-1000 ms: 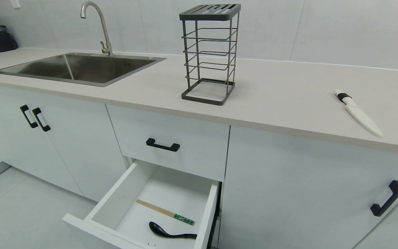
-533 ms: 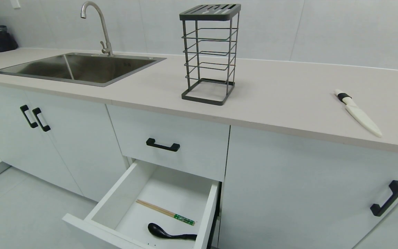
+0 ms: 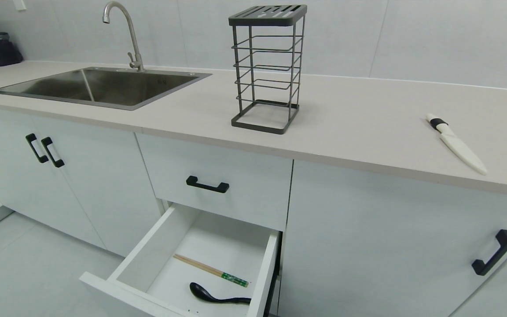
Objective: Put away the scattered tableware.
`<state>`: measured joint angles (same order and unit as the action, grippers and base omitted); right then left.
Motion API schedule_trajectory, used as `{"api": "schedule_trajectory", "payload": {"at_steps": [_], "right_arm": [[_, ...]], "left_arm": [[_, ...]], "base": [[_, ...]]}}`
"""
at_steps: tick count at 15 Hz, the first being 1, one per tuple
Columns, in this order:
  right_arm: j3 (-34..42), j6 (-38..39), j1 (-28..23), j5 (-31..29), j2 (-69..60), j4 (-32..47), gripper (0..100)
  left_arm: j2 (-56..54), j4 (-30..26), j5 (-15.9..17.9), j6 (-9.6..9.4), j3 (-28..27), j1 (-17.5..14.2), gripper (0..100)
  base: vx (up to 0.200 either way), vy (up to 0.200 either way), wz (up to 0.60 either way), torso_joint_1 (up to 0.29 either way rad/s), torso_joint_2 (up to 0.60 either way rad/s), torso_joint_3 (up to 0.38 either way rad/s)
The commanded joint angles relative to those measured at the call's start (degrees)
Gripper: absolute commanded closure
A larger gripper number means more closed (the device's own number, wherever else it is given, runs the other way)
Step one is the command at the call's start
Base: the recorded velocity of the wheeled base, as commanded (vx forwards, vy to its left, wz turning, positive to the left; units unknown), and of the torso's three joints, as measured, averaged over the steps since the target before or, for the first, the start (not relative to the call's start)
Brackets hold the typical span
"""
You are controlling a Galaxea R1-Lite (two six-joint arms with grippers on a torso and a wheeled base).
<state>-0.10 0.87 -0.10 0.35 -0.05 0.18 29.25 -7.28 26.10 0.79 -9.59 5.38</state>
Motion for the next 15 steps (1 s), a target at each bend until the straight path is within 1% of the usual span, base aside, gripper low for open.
{"api": "schedule_trajectory", "payload": {"at_steps": [1,2,3,4,5,6,7,8,10,11,12,13,15], "right_arm": [[0.01,-0.16,0.01,0.00,0.14,-0.01,0],[0.01,-0.34,0.01,0.09,0.14,-0.09,0],[0.01,-0.25,0.01,0.17,0.14,-0.01,0],[0.01,0.01,0.01,0.17,0.14,-0.01,0],[0.01,0.01,0.01,0.17,0.14,-0.01,0],[0.01,0.01,0.01,0.09,0.14,-0.01,0],[0.01,0.01,0.01,0.09,0.14,-0.01,0],[0.01,0.01,0.01,0.09,0.14,-0.01,0],[0.01,0.01,0.01,0.09,0.14,-0.01,0],[0.01,0.01,0.01,0.09,0.14,-0.01,0],[0.01,0.01,0.01,0.09,0.14,-0.01,0],[0.01,0.01,0.01,0.09,0.14,-0.01,0],[0.01,0.10,0.01,0.09,0.14,-0.01,0]], "left_arm": [[16.19,-0.81,-0.88,-1.67,4.32,5.26,0],[19.27,0.07,-1.49,-3.87,4.85,5.61,0],[21.03,0.69,-2.19,-5.63,4.94,5.61,0],[23.49,0.95,-3.78,-7.56,5.02,5.61,0],[26.30,1.56,-5.09,-8.79,5.02,5.70,0],[29.73,2.80,-6.32,-10.72,4.94,5.79,0],[34.04,5.17,-7.20,-12.48,4.94,5.87,0],[38.61,9.12,-7.99,-13.18,4.94,5.96,0],[48.89,20.37,-9.93,-13.36,5.02,6.31,0],[53.64,25.38,-10.89,-13.27,5.55,7.10,0],[56.80,28.72,-11.07,-13.27,6.08,7.81,0],[60.67,33.21,-11.16,-13.27,6.61,8.69,0],[64.36,37.86,-11.25,-12.66,6.69,9.13,0]], "base": [[0.000,0.000,0.00,0.000,0.00,0.000],[0.000,0.000,0.00,0.000,0.00,0.000],[0.000,0.000,0.00,0.000,0.00,0.000],[0.000,0.000,0.00,0.000,0.00,0.000],[0.000,0.000,0.00,0.000,0.00,0.000],[0.000,0.000,0.00,0.000,0.00,0.000],[0.000,0.000,0.00,0.000,0.00,0.000],[0.000,0.000,0.00,0.000,0.00,0.000],[0.000,0.000,0.00,0.000,0.00,0.000],[0.000,0.000,0.00,0.000,0.00,0.000],[0.000,0.000,0.00,0.000,0.00,0.000],[0.000,0.000,0.00,0.000,0.00,0.000],[0.000,0.000,0.00,0.000,0.00,0.000]]}}
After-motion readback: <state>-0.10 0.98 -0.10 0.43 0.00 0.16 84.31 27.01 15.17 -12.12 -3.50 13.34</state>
